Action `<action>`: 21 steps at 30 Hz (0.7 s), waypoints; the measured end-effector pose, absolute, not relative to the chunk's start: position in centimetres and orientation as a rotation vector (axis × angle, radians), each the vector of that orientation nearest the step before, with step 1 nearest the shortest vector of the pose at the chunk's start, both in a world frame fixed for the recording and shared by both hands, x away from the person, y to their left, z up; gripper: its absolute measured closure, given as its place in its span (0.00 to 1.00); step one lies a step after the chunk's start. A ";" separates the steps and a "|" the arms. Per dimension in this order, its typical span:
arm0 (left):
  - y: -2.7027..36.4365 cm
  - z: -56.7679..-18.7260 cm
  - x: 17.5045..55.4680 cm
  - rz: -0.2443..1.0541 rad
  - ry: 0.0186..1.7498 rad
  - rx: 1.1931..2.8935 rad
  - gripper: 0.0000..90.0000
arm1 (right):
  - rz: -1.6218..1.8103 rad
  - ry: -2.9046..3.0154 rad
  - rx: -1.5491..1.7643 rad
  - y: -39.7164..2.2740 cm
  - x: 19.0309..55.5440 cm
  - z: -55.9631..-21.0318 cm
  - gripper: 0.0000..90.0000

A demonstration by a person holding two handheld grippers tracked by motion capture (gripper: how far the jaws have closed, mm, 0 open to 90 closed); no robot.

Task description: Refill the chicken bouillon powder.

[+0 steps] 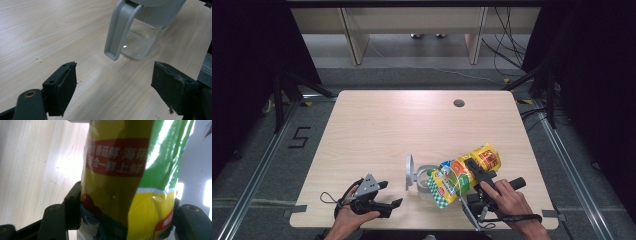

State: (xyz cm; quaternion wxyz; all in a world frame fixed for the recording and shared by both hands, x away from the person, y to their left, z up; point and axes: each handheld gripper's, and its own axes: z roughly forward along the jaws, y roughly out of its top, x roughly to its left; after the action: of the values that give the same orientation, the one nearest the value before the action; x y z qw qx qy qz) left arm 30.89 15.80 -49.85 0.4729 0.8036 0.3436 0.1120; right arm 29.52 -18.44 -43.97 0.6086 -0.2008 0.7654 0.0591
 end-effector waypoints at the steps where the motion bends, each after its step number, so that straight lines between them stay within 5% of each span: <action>1: 15.8 -49.8 30.9 0.273 0.840 1.967 0.22 | 0.134 1.769 -0.465 -18.4 29.5 -44.0 0.43; 21: 15.8 -49.8 30.9 0.276 0.836 1.971 0.22 | 0.072 1.757 -0.460 -18.4 29.0 -44.1 0.45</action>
State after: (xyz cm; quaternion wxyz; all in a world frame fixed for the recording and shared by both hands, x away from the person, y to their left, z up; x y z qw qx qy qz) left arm 30.90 15.81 -49.84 0.4718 0.8050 0.3414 0.1127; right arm 29.01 -18.44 -44.13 0.6146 -0.1996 0.7625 0.0314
